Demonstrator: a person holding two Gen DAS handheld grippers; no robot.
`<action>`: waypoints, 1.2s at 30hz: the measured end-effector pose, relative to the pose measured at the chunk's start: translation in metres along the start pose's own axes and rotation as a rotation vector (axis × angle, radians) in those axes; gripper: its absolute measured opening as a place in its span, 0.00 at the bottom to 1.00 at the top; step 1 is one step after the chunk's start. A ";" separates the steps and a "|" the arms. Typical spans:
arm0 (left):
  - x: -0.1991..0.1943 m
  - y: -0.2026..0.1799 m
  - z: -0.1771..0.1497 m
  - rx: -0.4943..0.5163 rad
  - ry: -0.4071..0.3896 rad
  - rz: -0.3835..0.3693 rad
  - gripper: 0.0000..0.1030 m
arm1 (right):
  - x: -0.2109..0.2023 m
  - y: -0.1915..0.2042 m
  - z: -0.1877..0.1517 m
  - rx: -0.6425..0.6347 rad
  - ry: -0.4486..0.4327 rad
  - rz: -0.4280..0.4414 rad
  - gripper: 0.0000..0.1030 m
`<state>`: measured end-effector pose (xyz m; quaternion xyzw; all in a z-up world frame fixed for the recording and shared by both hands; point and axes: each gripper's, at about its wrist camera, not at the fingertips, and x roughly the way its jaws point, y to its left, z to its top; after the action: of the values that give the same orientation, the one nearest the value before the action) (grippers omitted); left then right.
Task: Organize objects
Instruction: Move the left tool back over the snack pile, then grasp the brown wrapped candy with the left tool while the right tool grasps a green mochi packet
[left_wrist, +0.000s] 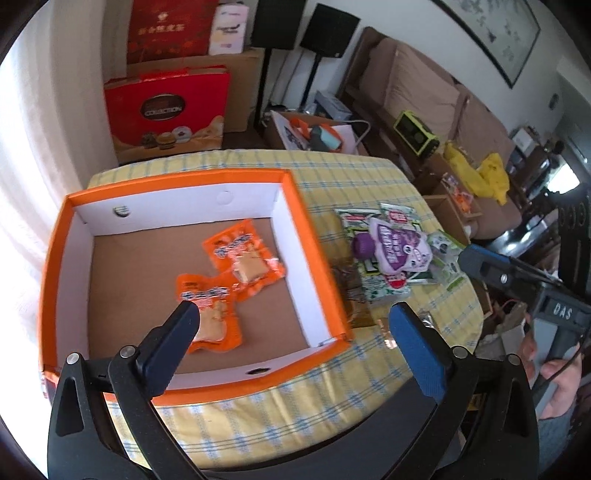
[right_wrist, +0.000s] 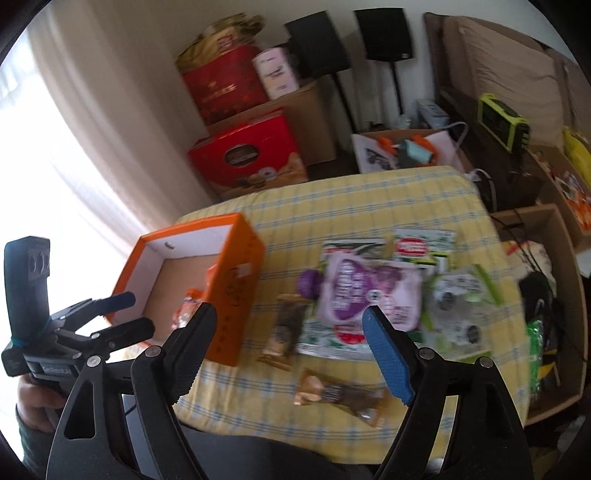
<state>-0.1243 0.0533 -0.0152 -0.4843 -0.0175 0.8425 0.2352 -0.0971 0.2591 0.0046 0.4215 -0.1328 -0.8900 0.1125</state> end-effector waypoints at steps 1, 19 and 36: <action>0.002 -0.006 0.000 0.007 0.002 -0.009 1.00 | -0.004 -0.008 0.000 0.014 -0.006 -0.013 0.80; 0.042 -0.106 -0.013 0.270 0.063 -0.108 0.99 | -0.029 -0.104 -0.006 0.185 -0.028 -0.121 0.80; 0.096 -0.159 -0.029 0.487 0.221 -0.163 0.70 | 0.003 -0.159 -0.004 0.381 0.006 -0.036 0.69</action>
<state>-0.0803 0.2284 -0.0674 -0.4997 0.1721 0.7421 0.4123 -0.1096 0.4070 -0.0523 0.4401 -0.2911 -0.8493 0.0153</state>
